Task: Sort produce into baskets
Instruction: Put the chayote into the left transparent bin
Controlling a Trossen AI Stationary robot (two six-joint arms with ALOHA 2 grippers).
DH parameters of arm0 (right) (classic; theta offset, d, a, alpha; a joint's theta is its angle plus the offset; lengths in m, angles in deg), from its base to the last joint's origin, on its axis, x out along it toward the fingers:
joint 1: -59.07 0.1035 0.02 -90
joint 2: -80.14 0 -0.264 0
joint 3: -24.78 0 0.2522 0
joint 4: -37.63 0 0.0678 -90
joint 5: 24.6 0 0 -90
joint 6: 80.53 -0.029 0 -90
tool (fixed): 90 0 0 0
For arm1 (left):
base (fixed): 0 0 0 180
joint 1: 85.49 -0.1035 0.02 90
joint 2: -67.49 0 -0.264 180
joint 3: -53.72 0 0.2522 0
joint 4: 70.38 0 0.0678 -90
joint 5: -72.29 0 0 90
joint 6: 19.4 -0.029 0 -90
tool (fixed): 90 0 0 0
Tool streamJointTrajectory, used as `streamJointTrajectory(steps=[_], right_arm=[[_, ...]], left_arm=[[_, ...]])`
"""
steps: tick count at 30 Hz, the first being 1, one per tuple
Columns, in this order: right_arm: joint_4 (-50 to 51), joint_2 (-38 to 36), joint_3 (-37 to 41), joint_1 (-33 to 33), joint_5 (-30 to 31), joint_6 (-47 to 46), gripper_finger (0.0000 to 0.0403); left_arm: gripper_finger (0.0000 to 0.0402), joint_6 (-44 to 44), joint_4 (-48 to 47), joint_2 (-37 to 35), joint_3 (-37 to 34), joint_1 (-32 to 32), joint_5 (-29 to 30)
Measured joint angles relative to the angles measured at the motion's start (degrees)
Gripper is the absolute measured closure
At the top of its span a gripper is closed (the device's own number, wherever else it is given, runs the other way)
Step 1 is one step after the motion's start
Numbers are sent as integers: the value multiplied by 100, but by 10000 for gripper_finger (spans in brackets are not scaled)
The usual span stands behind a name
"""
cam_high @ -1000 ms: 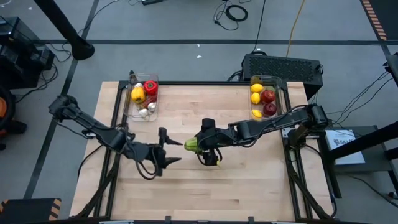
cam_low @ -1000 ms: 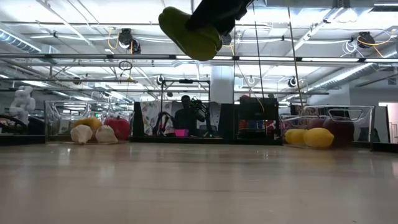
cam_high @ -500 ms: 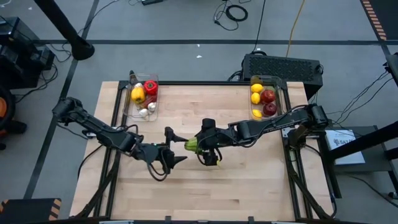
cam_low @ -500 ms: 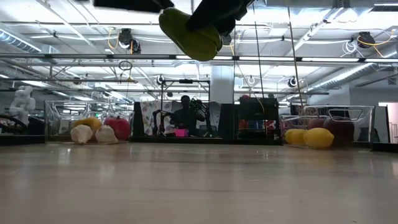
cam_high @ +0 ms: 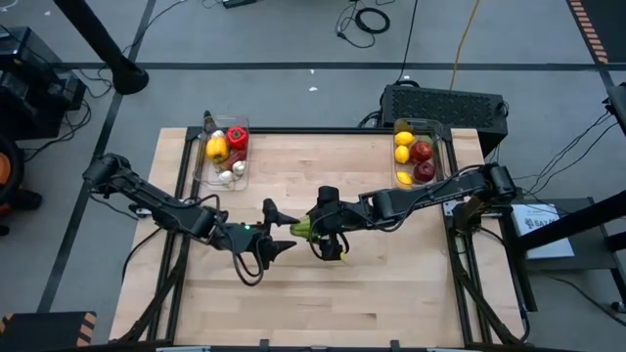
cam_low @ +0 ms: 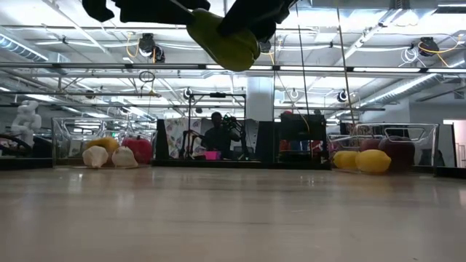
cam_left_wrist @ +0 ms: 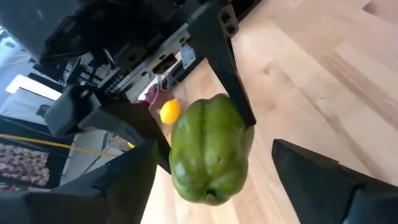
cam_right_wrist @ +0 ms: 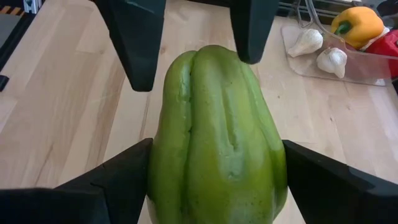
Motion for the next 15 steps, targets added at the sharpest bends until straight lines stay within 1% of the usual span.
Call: streamJointTrajectory(steps=[6, 11, 15], right_arm=[[-28, 0, 0, 0, 1, -2, 80], [-31, 0, 0, 0, 0, 6, 80], [-141, 0, 2, 0, 0, 55, 80]], left_arm=[[108, 11, -8, 0, 0, -7, -74], [111, 15, -3, 2, 0, -13, -77], [111, 145, -5, 6, 0, -139, -83]])
